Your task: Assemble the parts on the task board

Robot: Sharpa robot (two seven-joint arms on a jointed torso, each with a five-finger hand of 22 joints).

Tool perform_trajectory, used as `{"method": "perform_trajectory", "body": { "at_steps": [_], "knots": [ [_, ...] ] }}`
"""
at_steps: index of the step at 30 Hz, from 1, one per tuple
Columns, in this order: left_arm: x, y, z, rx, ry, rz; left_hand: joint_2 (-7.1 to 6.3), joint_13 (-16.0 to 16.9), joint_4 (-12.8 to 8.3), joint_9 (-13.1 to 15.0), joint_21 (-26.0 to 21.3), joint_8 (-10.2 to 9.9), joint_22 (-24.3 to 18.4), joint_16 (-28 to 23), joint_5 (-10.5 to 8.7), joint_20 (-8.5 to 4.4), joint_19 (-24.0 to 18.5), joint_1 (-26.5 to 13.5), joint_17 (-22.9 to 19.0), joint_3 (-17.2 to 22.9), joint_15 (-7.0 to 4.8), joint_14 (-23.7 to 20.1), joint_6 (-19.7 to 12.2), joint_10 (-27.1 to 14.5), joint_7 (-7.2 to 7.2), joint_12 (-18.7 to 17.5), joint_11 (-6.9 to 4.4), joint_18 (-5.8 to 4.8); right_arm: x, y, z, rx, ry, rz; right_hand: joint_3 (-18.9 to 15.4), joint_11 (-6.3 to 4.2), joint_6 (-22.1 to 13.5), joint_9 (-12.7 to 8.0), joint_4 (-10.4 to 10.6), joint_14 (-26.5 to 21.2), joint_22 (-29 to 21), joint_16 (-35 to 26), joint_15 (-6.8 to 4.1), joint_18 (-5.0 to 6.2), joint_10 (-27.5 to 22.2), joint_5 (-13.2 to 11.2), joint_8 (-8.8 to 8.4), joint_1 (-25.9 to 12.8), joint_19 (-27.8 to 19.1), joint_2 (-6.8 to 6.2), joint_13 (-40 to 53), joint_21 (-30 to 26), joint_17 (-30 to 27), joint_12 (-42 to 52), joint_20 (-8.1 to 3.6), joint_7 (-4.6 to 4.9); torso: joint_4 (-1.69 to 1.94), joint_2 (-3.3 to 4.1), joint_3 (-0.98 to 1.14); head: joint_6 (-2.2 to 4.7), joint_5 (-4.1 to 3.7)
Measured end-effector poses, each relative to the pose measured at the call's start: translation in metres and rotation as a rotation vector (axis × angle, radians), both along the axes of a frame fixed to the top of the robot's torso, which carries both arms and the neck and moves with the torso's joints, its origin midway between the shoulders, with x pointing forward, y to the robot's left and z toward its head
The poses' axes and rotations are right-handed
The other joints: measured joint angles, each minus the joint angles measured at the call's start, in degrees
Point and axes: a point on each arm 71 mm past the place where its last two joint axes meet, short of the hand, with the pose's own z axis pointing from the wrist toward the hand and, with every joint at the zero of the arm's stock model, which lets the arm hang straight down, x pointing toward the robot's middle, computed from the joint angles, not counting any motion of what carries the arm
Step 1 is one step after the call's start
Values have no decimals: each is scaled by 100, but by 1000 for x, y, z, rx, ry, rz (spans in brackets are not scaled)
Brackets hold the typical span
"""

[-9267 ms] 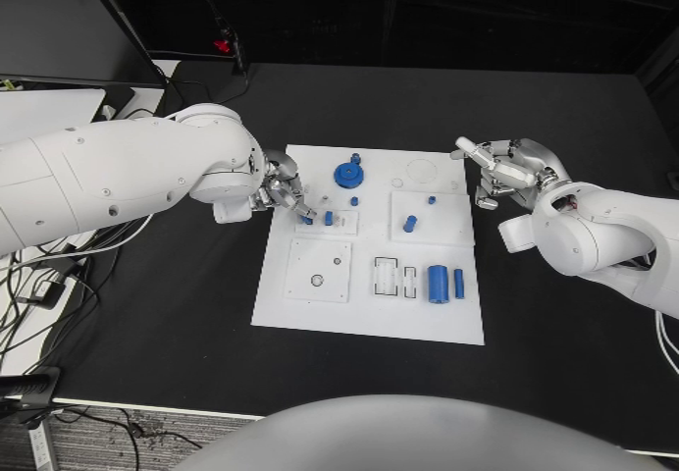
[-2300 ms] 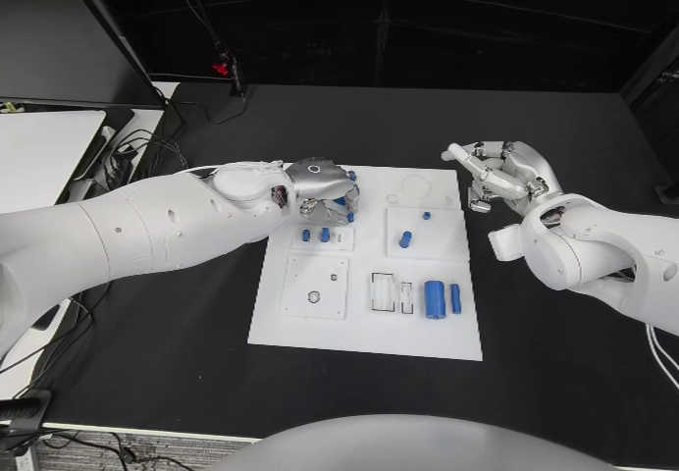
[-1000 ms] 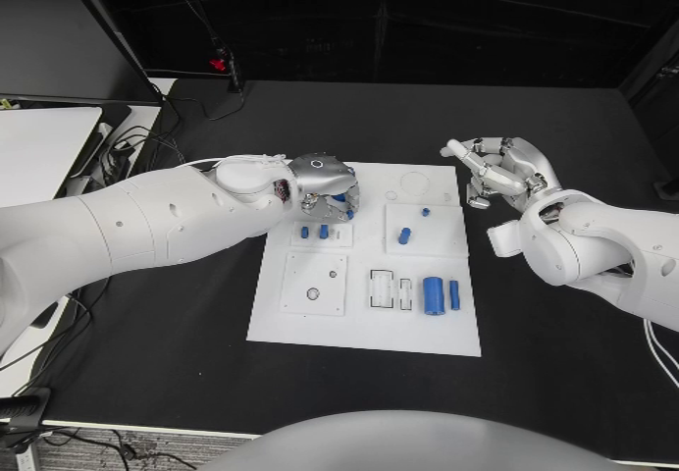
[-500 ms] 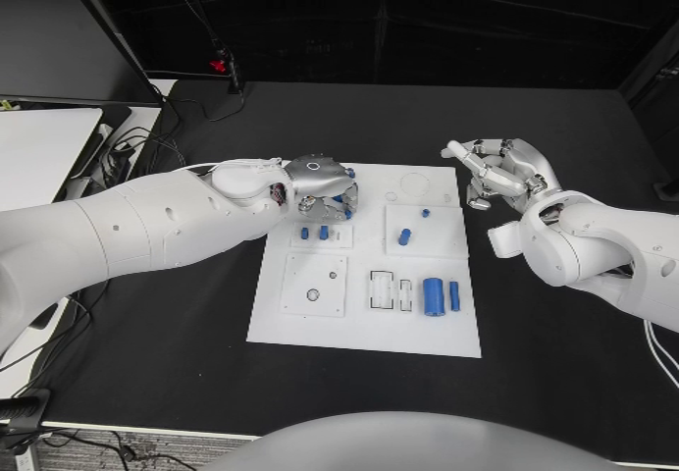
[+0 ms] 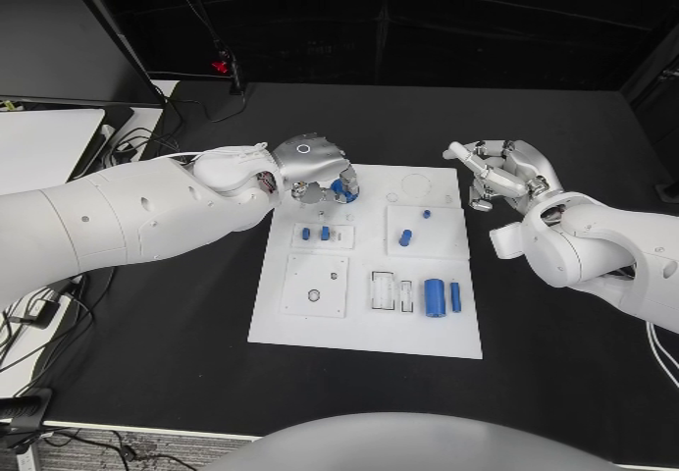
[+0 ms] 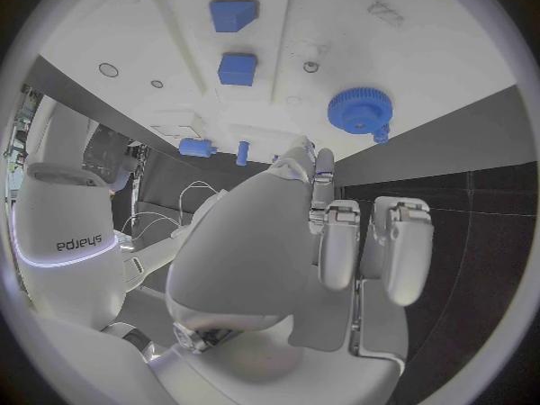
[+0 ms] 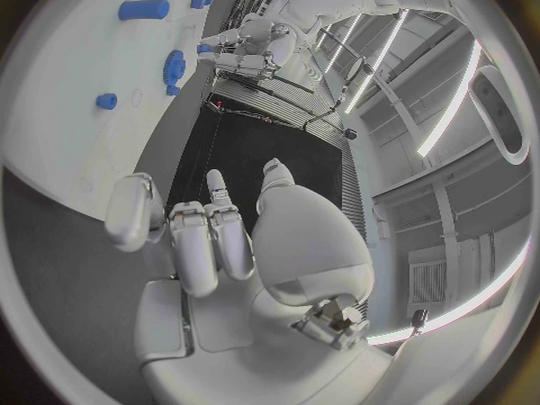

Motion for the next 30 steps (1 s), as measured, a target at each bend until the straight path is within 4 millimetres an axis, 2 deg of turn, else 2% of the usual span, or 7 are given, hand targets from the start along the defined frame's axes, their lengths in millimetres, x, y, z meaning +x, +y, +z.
{"method": "perform_trajectory", "body": {
  "at_steps": [14,30],
  "knots": [
    [-7,38,7,-4,1,46,0,0,0,0,0,-18,0,0,-2,0,0,-2,0,-1,0,0,0,28,0,-33,12,0,0,-1,0,-1,3,-2,0,0,0,0,0,0,0,0,0,0,0,0,0,0,0,0,0,0,-1,0,0,0,3,0,0,-7,40],
    [-11,52,3,33,59,83,-1,0,17,0,0,-18,0,0,-22,0,0,-2,0,15,1,0,0,28,0,-62,12,0,0,-1,-1,-2,6,-4,0,0,0,0,0,0,0,0,0,0,0,0,0,0,0,0,0,0,-1,0,0,0,2,1,-5,-30,65]
  ]
}}
